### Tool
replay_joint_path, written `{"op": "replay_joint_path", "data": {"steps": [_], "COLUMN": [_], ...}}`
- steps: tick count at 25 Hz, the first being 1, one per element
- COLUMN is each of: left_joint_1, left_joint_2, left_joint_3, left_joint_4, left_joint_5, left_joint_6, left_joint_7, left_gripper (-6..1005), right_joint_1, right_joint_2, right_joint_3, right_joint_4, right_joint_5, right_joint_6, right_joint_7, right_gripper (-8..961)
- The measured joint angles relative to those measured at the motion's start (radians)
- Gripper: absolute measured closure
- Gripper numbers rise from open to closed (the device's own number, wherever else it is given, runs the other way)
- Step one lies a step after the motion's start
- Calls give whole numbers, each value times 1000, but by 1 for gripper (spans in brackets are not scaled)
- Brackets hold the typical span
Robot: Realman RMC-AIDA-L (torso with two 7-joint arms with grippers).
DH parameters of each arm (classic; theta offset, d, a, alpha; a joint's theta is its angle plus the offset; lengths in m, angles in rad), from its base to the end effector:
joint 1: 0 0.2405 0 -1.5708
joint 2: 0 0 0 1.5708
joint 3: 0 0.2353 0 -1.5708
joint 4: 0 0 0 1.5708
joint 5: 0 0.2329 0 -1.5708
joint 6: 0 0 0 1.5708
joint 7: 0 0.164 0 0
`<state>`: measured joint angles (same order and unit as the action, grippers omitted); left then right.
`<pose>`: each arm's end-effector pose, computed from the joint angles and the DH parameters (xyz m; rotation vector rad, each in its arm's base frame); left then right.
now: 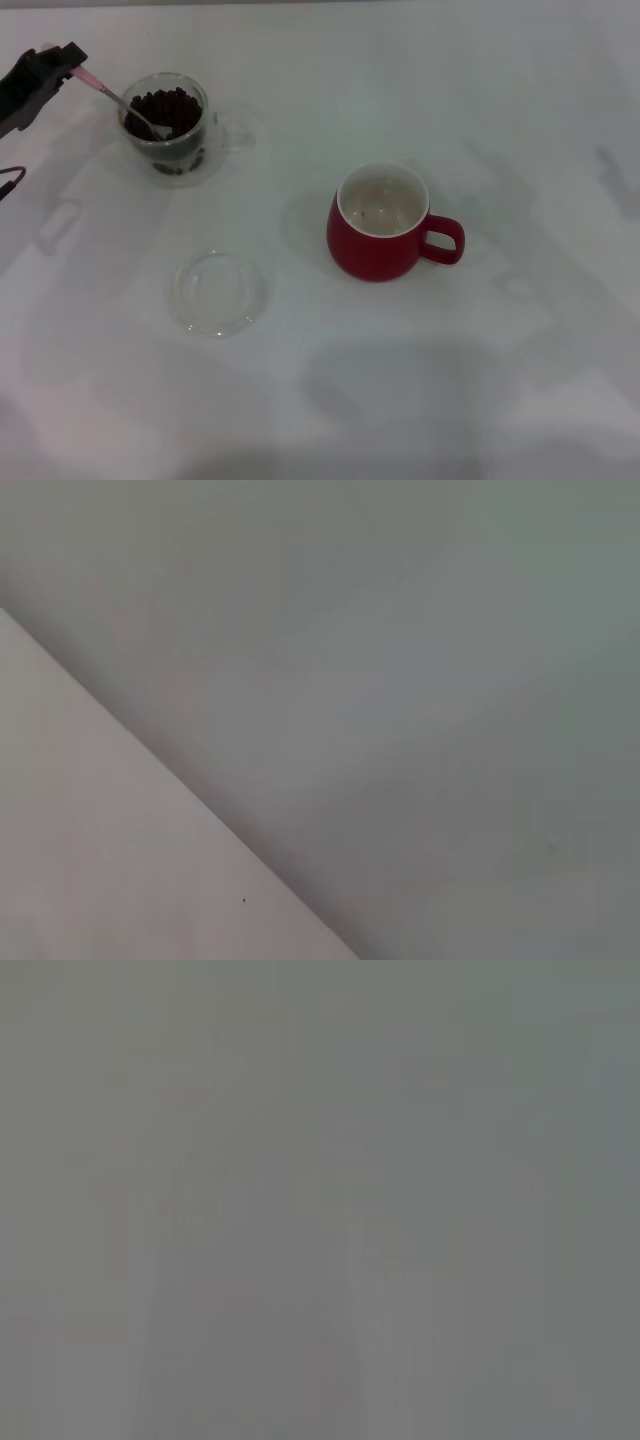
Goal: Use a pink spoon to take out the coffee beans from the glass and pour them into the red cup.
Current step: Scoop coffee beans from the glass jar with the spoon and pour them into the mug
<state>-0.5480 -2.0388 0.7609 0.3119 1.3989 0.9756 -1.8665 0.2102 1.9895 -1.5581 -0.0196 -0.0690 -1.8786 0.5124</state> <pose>-0.3135 0.4033 -0.0055 -1.6686 -1.6651 -1.1017 0.3344 0.2345 0.0636 -1.5741 0.3136 1.1604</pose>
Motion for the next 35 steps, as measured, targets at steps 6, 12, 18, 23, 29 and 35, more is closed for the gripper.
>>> {"op": "replay_joint_path", "data": {"steps": [6, 12, 18, 23, 29, 35], "left_joint_1": [-1, 0, 2, 12, 35, 56], "left_joint_2": [-5, -13, -15, -14, -14, -12], "left_joint_3": [0, 0, 0, 0, 0, 0], "left_joint_4": [-13, -18, -27, -35, -42, -38], "left_joint_5": [-10, -10, -31, -62, -114, -136], "left_joint_6": [2, 5, 25, 43, 58, 95], "left_joint_7": [-5, -25, -45, -49, -46, -41], "left_gripper": [865, 865, 865, 865, 865, 865], "right_joint_1": [0, 0, 0, 0, 0, 2], "right_joint_2": [2, 2, 2, 1, 0, 0], "right_joint_3": [2, 1, 3, 3, 3, 0], "right_joint_4": [2, 3, 4, 4, 4, -4], "right_joint_5": [0, 0, 0, 0, 0, 0], "right_joint_6": [4, 10, 15, 20, 32, 48], "right_joint_7": [0, 0, 0, 0, 0, 0], "right_gripper": [214, 214, 215, 215, 215, 215]}}
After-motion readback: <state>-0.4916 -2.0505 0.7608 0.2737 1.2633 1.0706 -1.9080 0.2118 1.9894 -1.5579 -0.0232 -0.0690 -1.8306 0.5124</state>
